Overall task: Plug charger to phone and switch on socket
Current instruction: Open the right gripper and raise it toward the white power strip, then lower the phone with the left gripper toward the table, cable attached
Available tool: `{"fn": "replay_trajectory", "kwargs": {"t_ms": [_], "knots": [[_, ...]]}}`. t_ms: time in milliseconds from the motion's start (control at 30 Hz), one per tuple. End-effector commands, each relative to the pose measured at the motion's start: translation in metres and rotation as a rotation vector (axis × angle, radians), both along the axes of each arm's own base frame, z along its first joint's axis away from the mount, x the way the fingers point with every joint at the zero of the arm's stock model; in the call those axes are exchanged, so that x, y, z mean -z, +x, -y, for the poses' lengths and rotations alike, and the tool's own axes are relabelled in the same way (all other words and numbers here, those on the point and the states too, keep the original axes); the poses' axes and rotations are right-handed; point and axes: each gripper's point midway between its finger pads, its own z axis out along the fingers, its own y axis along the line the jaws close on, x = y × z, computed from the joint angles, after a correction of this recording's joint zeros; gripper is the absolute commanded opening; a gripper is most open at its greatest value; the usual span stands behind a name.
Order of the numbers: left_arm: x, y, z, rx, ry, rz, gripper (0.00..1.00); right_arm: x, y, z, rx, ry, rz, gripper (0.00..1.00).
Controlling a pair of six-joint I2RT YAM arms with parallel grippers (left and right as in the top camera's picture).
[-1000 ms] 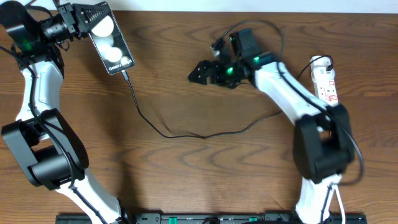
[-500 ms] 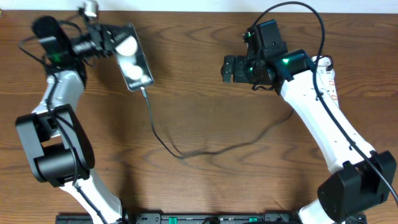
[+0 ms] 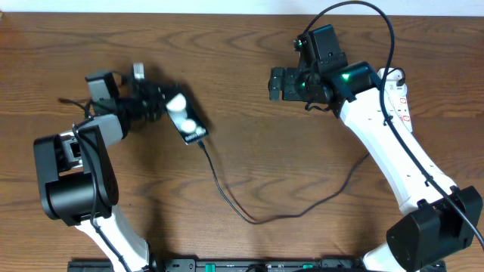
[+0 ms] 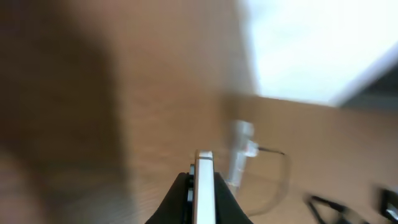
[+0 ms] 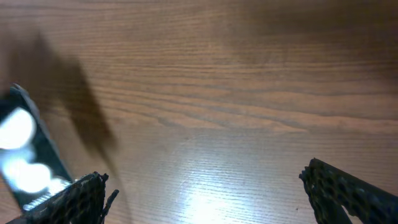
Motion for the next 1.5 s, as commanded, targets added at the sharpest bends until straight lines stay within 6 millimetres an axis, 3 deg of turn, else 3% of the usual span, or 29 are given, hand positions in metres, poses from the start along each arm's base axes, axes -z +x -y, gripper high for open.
{"fn": "replay_trajectory", "kwargs": {"t_ms": [0, 200, 600, 733, 1067, 1267, 1467], "knots": [[0.03, -0.001, -0.022, -0.054, 0.241, -0.007, 0.07, -0.013, 0.001, 0.0, 0.013, 0.009, 0.03, 0.99], [0.053, -0.014, -0.03, -0.075, 0.332, -0.114, 0.07, -0.014, 0.003, -0.001, 0.013, 0.012, 0.036, 0.99], [0.07, -0.029, -0.036, -0.095, 0.382, -0.224, 0.08, -0.013, 0.002, -0.003, 0.007, 0.011, 0.036, 0.99], [0.07, -0.03, -0.036, -0.094, 0.381, -0.226, 0.31, -0.014, 0.002, -0.003, 0.007, 0.012, 0.039, 0.99], [0.072, -0.034, -0.035, -0.09, 0.379, -0.246, 0.51, -0.014, 0.002, -0.003, 0.006, 0.013, 0.04, 0.99], [0.077, -0.044, -0.033, -0.079, 0.37, -0.302, 0.77, -0.014, 0.002, -0.003, 0.006, 0.013, 0.039, 0.99], [0.087, -0.059, -0.038, -0.09, 0.406, -0.389, 0.81, -0.015, 0.002, -0.009, -0.007, 0.017, 0.049, 0.99]]}}
